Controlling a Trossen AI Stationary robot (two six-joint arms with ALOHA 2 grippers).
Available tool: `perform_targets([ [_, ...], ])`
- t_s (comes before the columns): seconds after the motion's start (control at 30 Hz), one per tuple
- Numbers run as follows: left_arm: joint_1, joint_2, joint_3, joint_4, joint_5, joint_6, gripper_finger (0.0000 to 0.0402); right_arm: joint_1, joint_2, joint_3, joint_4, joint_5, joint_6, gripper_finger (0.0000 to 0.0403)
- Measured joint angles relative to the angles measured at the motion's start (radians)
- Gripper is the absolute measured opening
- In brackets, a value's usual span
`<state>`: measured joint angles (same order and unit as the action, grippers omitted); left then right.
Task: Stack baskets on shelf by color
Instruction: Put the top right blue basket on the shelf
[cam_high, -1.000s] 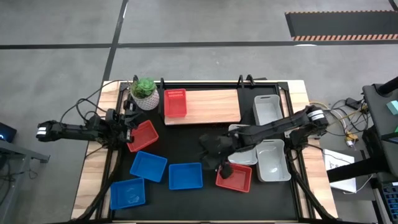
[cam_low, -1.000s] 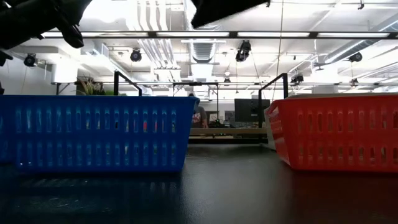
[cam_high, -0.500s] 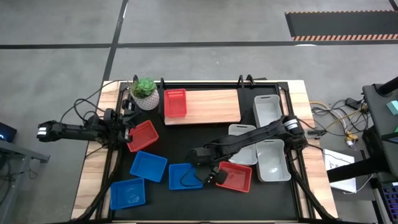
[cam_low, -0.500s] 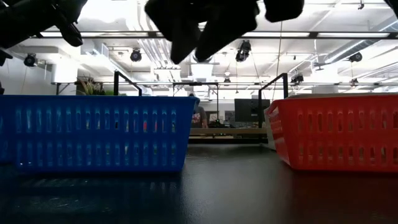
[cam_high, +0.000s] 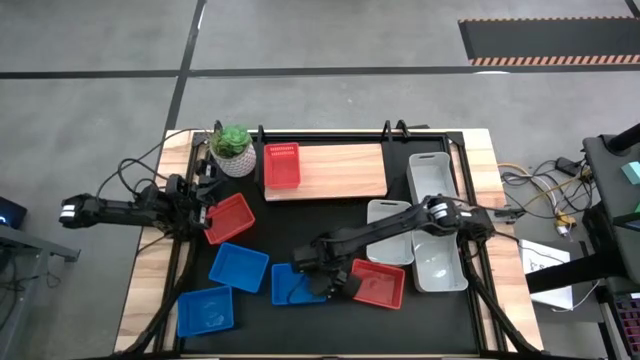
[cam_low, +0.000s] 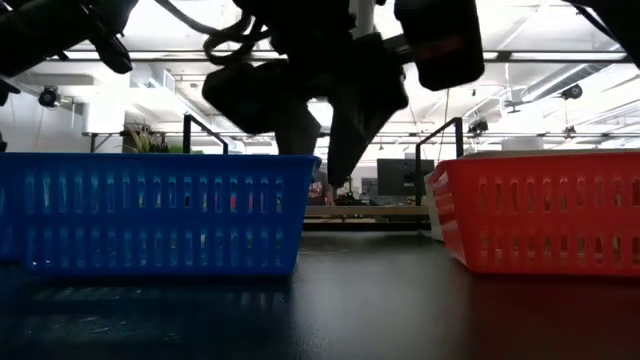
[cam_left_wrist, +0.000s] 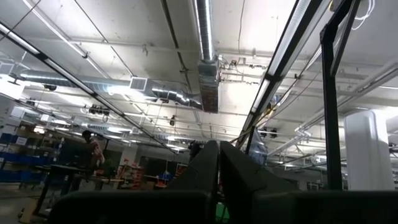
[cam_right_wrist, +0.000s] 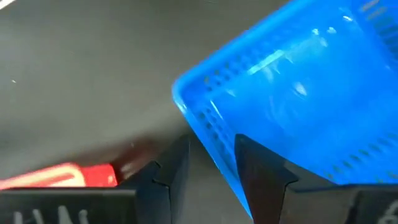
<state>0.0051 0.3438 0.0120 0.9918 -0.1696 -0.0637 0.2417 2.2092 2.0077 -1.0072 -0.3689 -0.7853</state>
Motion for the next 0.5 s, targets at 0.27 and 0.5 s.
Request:
perform_targets([
  [0.27, 0.0, -0.024, 0.0, 0.029, 0.0, 0.026, 0.0, -0.016, 0.035, 0.021, 0.002, -0.075, -0.013, 0.0075],
  [0.5, 0.0, -0.043, 0.0, 0.049, 0.0, 0.053, 0.0, -0.015, 0.033, 0.023, 0.021, -0.077, -0.004, 0.0015],
])
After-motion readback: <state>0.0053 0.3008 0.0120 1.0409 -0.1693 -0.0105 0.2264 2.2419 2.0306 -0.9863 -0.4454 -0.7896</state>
